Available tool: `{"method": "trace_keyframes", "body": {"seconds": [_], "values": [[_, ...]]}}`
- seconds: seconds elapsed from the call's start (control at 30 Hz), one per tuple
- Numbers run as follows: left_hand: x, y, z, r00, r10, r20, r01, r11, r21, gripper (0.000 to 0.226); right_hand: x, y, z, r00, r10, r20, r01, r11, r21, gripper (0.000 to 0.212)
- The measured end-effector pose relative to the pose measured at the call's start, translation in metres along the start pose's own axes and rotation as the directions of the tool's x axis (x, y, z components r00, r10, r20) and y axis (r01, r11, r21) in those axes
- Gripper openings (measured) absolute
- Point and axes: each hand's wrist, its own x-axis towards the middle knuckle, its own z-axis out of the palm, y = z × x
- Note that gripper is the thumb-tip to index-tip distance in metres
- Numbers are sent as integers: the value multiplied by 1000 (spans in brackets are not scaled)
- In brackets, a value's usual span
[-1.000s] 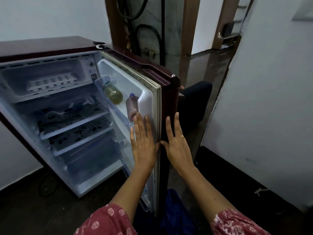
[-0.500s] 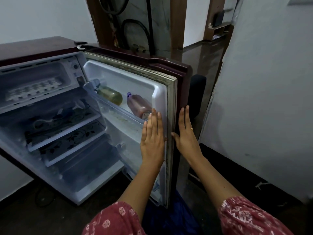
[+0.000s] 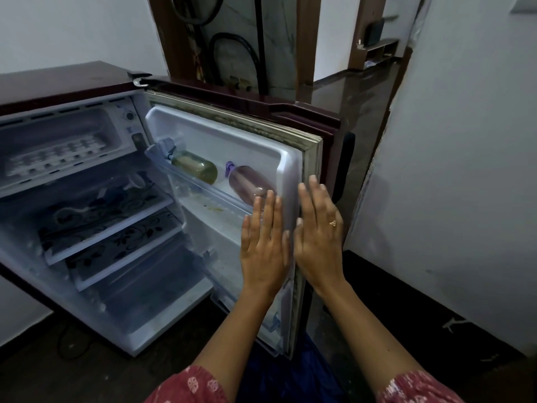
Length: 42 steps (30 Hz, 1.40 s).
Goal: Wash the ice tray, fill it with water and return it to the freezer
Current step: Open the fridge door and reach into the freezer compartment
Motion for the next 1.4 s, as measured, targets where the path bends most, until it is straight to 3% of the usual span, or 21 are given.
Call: {"method": "trace_keyframes", "body": {"seconds": [0.1,0.2,0.43,0.67,1.03,1.4], "values": [[0,-28,-3,996,-86,-26,85,996,-36,54,4,-27,10,981,-191,20,192,979,-73,51],[-2,-63,-4,988,-156,-20,155,987,-29,53,3,-49,31,964,-249,95,258,961,-99,46],[-9,-142,-8,957,-283,60,281,959,30,58,6,-95,88,923,-210,323,222,975,1,49],[-10,-226,-9,929,-355,104,352,935,48,61,20,-144,149,873,-217,436,246,969,-10,54],[-7,-373,-6,883,-451,129,442,892,92,59,56,-243,255,853,-239,463,214,971,107,54],[37,-464,30,829,-546,118,548,836,23,66,118,-281,357,849,-270,454,194,959,207,65]]}}
